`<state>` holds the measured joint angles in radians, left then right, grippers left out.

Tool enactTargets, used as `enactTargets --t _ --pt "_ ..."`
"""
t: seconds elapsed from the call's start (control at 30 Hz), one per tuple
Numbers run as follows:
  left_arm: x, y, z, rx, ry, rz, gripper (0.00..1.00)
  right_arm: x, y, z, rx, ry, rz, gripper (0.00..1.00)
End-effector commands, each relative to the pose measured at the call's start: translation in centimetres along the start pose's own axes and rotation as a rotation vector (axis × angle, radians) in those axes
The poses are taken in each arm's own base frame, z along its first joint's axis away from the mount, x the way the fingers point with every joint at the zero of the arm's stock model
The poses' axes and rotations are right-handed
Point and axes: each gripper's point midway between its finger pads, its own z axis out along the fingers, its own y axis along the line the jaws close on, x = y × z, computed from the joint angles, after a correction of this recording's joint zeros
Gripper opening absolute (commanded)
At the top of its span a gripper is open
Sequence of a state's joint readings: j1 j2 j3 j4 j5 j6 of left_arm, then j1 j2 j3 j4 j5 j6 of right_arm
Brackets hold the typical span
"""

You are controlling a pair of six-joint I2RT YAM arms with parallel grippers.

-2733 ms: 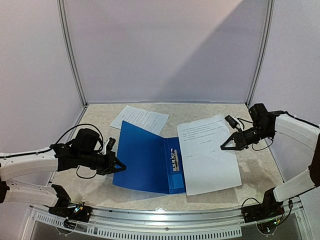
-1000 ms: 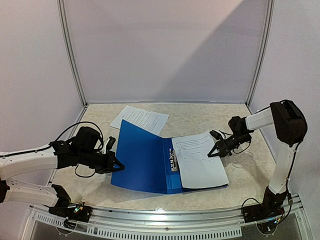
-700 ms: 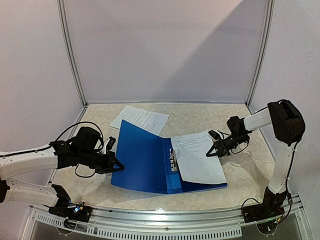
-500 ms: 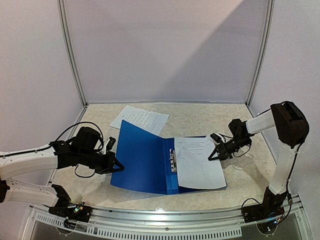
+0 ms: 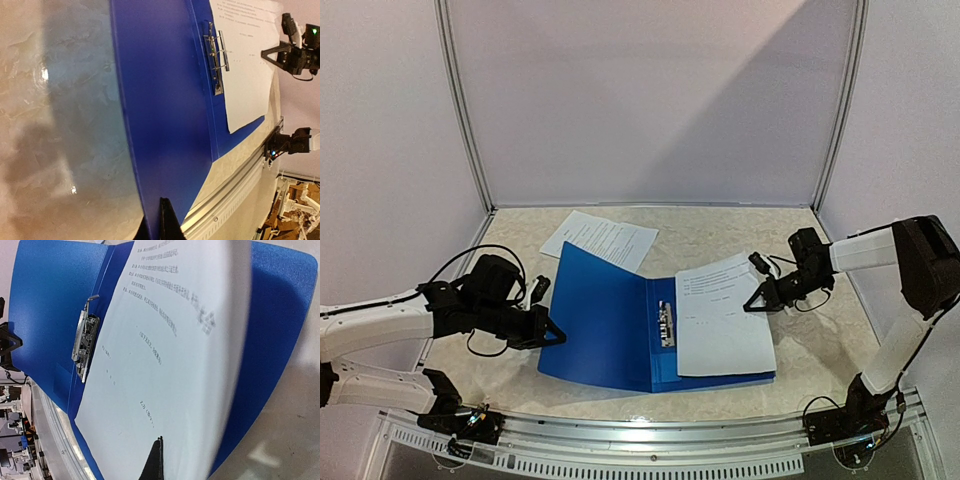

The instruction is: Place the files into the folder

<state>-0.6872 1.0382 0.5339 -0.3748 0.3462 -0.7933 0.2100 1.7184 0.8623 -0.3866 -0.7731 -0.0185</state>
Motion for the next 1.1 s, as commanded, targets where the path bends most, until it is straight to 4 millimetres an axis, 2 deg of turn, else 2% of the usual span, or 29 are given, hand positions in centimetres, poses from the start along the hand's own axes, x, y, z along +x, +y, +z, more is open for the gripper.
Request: enactTargets --t 0.0,0.3,0.5,0.67,1.07 --pt "0.3 0.2 -0.3 -0.014 0.012 0.016 0.00 0.0 0.2 0.5 -0.007 0.001 -0.035 0.00" --pt "0.4 0.2 0.0 -0.013 0.017 0.016 0.00 0.6 2.5 1.7 -0.129 0.006 -0.106 0.00" --pt "0.5 0.3 0.0 -0.015 0.020 0.015 0.00 1.0 2.5 1.8 -0.120 0.003 -0.120 0.00" --pt "0.6 0.3 0.0 -0.013 0.024 0.017 0.00 1.3 2.9 1.0 -0.096 -0.019 -0.157 0.00" --pt "0.5 0.2 0.1 -0.006 0.024 0.015 0.00 0.4 2.7 2.3 -0.122 0.045 -0.089 0.00"
